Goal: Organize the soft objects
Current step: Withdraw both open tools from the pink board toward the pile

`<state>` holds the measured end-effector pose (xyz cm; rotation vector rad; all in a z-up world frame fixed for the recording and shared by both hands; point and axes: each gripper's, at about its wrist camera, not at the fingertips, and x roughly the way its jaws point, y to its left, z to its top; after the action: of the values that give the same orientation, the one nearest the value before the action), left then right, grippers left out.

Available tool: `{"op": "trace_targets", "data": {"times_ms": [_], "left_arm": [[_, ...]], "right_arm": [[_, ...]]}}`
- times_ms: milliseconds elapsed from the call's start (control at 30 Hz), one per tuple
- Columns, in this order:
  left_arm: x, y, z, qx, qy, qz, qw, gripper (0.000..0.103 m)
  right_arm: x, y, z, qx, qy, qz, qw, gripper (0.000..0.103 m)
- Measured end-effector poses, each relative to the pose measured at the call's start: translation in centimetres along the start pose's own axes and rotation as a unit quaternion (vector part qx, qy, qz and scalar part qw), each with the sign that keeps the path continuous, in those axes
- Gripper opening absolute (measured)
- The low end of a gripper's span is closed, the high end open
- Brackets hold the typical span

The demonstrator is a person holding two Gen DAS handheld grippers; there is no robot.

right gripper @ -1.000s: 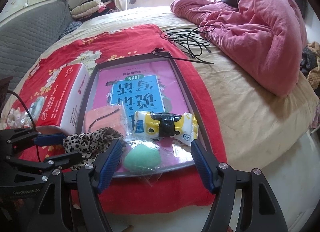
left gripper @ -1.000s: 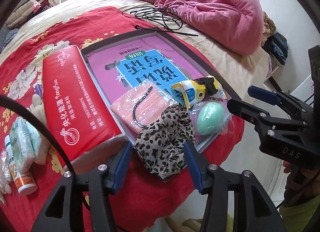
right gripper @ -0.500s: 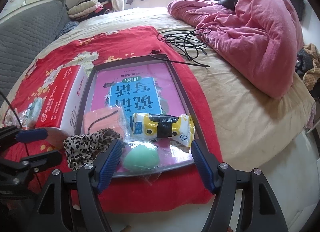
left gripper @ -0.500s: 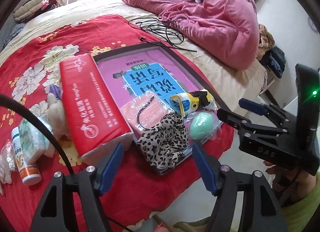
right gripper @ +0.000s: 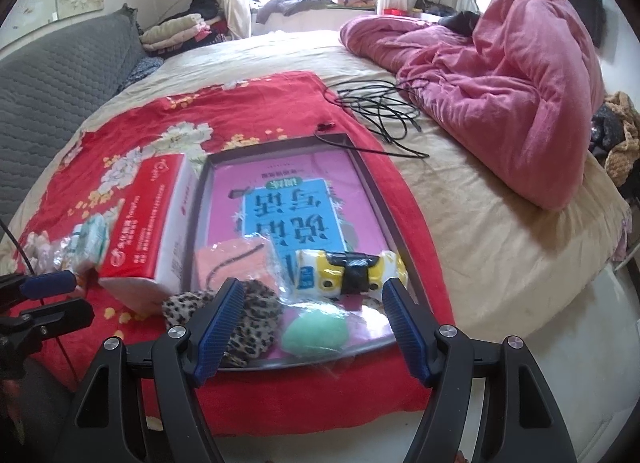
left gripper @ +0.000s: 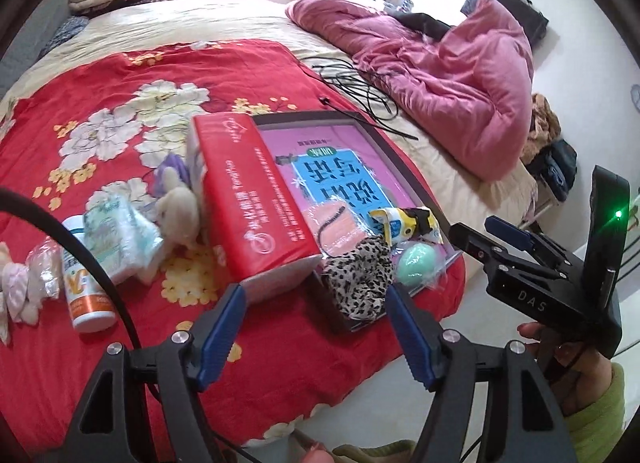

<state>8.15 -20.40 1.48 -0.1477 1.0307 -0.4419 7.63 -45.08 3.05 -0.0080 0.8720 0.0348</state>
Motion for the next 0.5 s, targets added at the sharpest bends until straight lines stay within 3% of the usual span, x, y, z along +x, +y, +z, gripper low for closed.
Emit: {"op": "trace_targets", "data": {"times_ms": [500], "left_arm": [[-4.1, 3.5, -0.8, -0.032, -0.027, 0.007, 0.9991, 0.071]], "right_arm": [[-2.9, 4.8, 1.2, -0.033, -0.031, 0.027, 0.999, 0.073]]}}
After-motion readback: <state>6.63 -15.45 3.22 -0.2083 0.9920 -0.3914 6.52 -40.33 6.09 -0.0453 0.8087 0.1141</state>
